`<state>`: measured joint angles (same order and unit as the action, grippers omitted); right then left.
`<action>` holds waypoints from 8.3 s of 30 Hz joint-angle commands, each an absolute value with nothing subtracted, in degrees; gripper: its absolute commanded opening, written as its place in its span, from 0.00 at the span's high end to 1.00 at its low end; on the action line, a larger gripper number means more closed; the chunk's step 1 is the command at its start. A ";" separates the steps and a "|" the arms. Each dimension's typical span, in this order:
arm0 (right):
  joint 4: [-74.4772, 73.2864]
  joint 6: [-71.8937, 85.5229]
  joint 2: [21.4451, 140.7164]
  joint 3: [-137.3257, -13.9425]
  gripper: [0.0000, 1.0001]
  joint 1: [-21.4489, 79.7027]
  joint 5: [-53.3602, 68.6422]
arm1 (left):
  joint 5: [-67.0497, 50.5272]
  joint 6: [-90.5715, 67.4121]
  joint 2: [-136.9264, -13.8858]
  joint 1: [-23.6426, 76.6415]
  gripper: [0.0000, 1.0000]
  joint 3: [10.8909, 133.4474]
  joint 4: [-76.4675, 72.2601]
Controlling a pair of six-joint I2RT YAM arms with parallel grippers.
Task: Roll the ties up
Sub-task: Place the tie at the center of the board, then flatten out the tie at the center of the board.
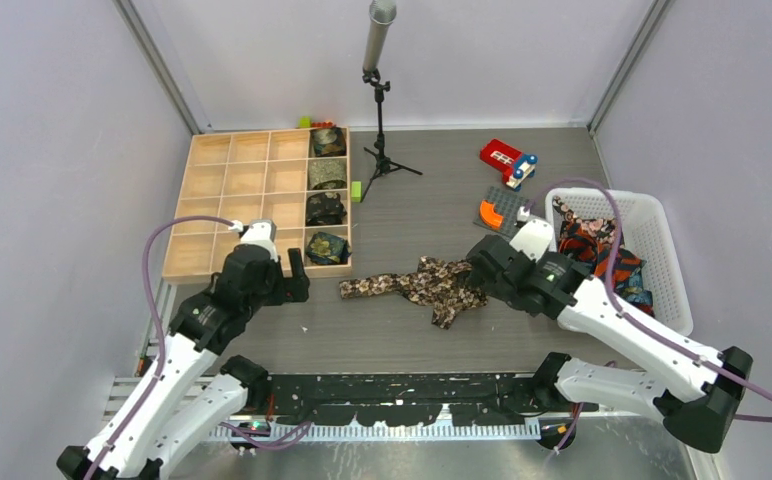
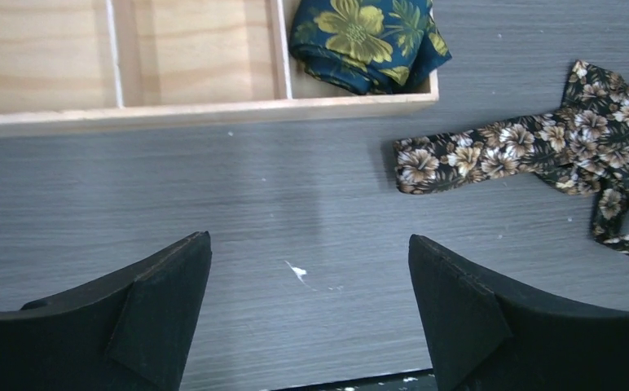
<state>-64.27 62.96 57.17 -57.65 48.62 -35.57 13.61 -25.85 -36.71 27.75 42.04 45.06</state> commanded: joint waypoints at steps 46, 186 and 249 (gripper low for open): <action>-42.33 51.68 59.78 -40.54 0.20 48.60 -12.08 | -0.88 -51.38 -52.20 31.00 1.00 27.45 3.97; -48.17 32.84 81.18 -64.47 0.42 46.65 -7.59 | 8.15 -30.91 -54.45 12.25 0.22 59.48 69.96; -35.24 100.90 48.50 -29.62 0.23 49.39 -24.17 | 6.88 -13.35 -63.73 60.64 0.23 40.81 21.81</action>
<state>-38.54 92.53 48.49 -31.20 49.41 -27.70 6.94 -12.86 -67.13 60.49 39.09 23.70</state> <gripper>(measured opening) 0.742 0.776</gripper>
